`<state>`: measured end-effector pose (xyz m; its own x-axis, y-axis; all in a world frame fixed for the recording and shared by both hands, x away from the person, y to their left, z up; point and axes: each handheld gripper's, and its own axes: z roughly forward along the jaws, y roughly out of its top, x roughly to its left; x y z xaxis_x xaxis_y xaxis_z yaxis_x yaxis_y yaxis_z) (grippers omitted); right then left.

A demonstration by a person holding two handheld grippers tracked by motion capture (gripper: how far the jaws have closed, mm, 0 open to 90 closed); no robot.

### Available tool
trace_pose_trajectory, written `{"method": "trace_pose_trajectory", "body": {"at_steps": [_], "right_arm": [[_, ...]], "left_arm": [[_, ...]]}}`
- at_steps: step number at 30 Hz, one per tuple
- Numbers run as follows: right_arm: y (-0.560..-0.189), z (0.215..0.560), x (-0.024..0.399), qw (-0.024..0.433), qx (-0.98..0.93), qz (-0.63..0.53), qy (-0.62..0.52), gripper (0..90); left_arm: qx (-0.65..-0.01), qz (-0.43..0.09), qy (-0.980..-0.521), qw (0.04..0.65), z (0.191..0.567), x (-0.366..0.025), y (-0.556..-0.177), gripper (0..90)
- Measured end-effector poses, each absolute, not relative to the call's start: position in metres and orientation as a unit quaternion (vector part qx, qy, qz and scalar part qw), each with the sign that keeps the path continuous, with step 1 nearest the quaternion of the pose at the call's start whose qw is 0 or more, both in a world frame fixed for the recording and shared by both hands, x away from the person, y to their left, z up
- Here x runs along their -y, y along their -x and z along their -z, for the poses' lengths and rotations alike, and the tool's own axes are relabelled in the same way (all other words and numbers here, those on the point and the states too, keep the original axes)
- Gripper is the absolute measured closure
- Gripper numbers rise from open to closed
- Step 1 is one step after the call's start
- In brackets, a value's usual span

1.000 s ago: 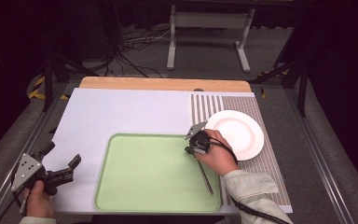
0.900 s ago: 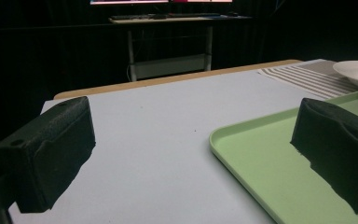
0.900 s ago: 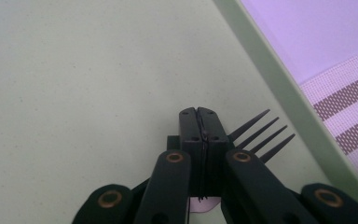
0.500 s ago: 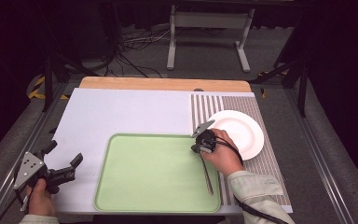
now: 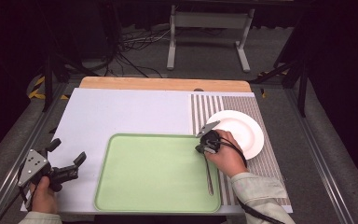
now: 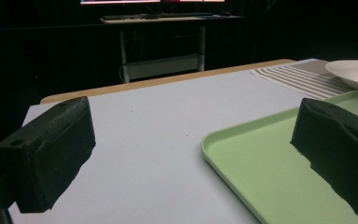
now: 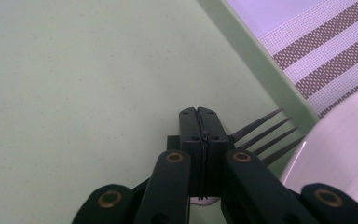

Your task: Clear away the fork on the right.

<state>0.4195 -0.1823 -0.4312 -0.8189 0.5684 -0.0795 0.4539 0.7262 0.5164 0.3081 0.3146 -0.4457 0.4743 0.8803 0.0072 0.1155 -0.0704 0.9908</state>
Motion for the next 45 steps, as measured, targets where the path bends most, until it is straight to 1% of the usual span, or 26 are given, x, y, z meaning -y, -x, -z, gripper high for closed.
{"method": "trace_pose_trajectory", "body": {"at_steps": [8, 11, 13, 15, 18, 19, 22, 25, 29, 36, 45], "right_arm": [[-0.419, 0.428, 0.182, 0.117, -0.918, -0.255, -0.28, 90.0], [-0.418, 0.422, 0.181, 0.123, -0.913, -0.27, -0.281, 82.4], [-0.417, 0.417, 0.18, 0.121, -0.908, -0.284, -0.281, 74.4], [-0.416, 0.412, 0.179, 0.132, -0.905, -0.298, -0.275, 61.5], [-0.413, 0.404, 0.179, 0.137, -0.891, -0.326, -0.285, 31.1], [-0.412, 0.402, 0.179, 0.143, -0.883, -0.34, -0.289, 23.6], [-0.407, 0.398, 0.18, 0.144, -0.879, -0.352, -0.286, 21.2], [-0.4, 0.391, 0.185, 0.158, -0.877, -0.362, -0.273, 18.2], [-0.392, 0.383, 0.195, 0.172, -0.87, -0.38, -0.265, 16.9], [-0.38, 0.369, 0.217, 0.194, -0.85, -0.416, -0.259, 16.6], [-0.367, 0.363, 0.248, 0.215, -0.83, -0.446, -0.257, 16.6]], "left_arm": [[-0.384, -0.339, -0.649, 0.563, 0.446, -0.315, -0.308, 0.3], [-0.385, -0.338, -0.649, 0.562, 0.446, -0.315, -0.309, 0.3], [-0.386, -0.338, -0.648, 0.563, 0.446, -0.314, -0.309, 0.3], [-0.383, -0.338, -0.65, 0.563, 0.446, -0.314, -0.309, 0.3], [-0.383, -0.336, -0.65, 0.563, 0.446, -0.313, -0.31, 0.3], [-0.384, -0.337, -0.65, 0.564, 0.446, -0.313, -0.31, 0.3], [-0.385, -0.337, -0.648, 0.564, 0.446, -0.313, -0.311, 0.3], [-0.385, -0.336, -0.649, 0.564, 0.446, -0.313, -0.312, 0.3], [-0.385, -0.336, -0.649, 0.564, 0.446, -0.311, -0.313, 0.3], [-0.385, -0.337, -0.65, 0.562, 0.446, -0.312, -0.313, 0.3], [-0.387, -0.34, -0.648, 0.562, 0.446, -0.313, -0.311, 0.3]]}}
